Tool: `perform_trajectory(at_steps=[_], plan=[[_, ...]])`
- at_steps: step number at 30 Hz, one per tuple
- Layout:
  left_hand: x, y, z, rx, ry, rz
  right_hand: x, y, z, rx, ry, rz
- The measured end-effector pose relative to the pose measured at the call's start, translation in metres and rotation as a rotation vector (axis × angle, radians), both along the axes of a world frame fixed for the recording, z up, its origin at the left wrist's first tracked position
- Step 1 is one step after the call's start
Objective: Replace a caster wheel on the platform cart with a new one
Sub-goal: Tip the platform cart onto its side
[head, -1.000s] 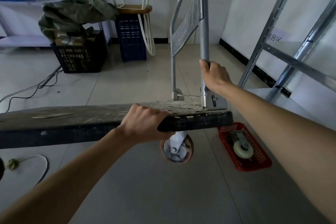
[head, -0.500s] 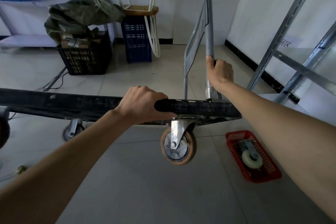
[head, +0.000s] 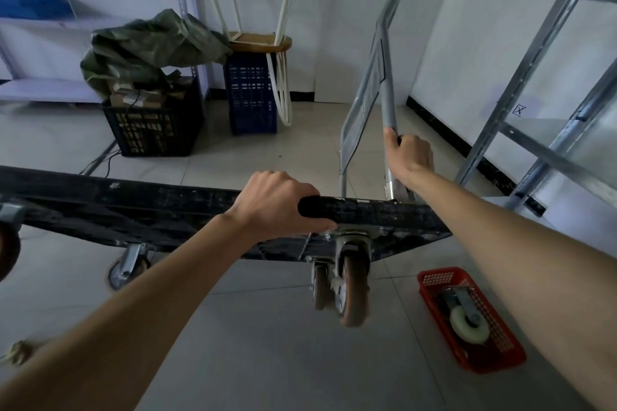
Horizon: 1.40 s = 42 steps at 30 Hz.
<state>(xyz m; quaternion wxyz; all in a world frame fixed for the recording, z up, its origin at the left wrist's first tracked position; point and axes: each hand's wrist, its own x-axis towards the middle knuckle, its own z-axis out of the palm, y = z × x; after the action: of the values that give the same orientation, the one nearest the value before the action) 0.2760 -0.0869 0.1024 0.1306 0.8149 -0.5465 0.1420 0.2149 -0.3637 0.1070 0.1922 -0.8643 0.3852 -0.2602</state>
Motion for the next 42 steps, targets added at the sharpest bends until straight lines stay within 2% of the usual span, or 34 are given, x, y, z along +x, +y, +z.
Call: perform_trajectory(at_steps=[14,18,21,25,30,42], plan=[[0.02,-0.014,0.01,-0.01,0.052,0.012,0.021,-0.019,0.005,0.062,-0.015,0.077],[0.028,-0.021,0.015,0.008,0.057,0.026,0.028,-0.028,0.013,0.13,0.019,0.187],[0.03,-0.026,0.015,0.018,0.047,0.032,0.02,-0.033,0.017,0.19,0.063,0.349],[0.037,-0.035,0.019,0.008,0.047,0.052,0.001,-0.039,0.013,0.082,0.151,0.506],[0.051,-0.046,0.026,0.004,0.057,0.088,0.005,-0.047,0.019,0.064,0.224,0.508],[0.077,-0.069,0.044,0.03,0.073,0.167,0.045,-0.068,0.036,0.098,0.257,0.484]])
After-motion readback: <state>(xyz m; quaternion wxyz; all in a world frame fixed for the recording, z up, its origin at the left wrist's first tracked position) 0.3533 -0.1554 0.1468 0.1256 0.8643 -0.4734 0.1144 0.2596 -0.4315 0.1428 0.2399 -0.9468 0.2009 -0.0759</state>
